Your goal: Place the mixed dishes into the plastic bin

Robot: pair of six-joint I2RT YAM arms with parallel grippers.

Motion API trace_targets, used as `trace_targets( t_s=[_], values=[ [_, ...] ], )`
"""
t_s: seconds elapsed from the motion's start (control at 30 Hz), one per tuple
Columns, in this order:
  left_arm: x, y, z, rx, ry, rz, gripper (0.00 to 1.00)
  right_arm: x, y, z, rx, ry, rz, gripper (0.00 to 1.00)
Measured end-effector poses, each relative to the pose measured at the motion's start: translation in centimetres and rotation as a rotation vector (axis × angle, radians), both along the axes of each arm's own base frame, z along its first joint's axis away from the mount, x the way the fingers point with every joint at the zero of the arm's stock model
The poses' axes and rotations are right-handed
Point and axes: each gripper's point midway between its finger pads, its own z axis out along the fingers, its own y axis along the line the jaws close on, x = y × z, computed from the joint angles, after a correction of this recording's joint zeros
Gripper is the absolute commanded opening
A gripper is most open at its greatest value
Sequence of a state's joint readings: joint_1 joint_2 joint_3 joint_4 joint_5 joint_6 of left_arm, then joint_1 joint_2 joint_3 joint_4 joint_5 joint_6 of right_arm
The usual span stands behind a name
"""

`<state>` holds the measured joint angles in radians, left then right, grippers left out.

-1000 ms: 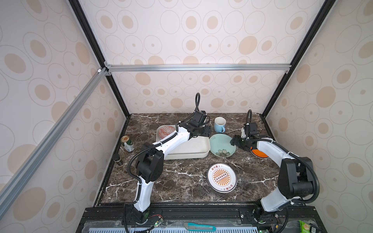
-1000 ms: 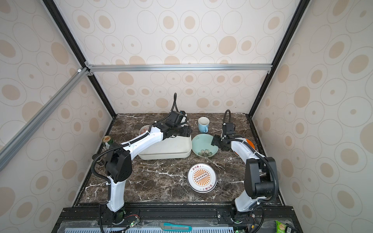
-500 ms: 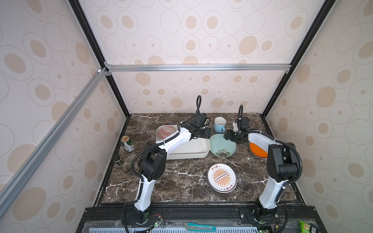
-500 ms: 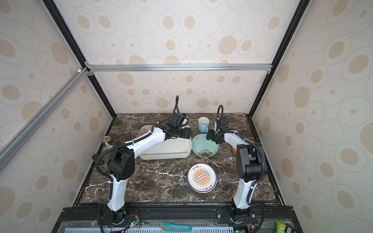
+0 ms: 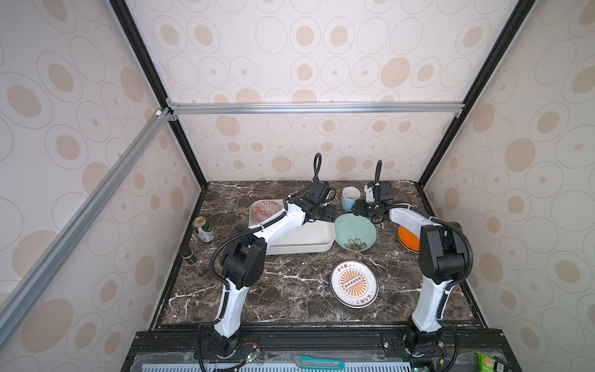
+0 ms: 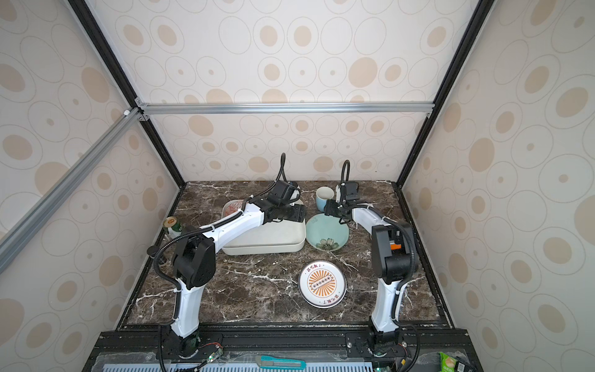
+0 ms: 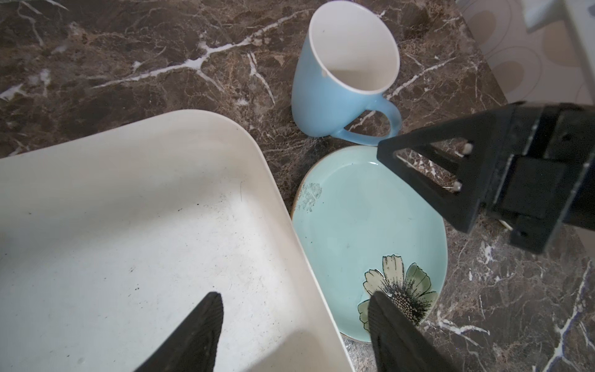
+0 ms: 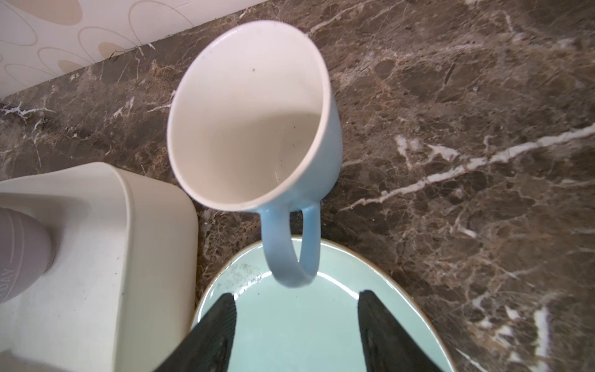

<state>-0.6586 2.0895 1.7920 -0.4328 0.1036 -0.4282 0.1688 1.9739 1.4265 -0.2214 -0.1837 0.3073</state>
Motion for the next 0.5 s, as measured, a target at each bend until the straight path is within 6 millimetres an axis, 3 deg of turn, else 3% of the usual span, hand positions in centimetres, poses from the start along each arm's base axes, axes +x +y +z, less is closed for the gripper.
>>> trace_targets(
  t_s=[0.2, 0.5],
  values=[
    [-0.1, 0.1, -0.5, 0.015, 0.009, -0.003, 0.72, 0.9, 0.7, -1.3, -0.012, 0.009, 0.017, 0.58],
    [-0.1, 0.2, -0.8, 0.029, 0.005, -0.014, 0.71, 2.8, 1.2, 0.0, -0.037, -0.045, 0.031, 0.51]
  ],
)
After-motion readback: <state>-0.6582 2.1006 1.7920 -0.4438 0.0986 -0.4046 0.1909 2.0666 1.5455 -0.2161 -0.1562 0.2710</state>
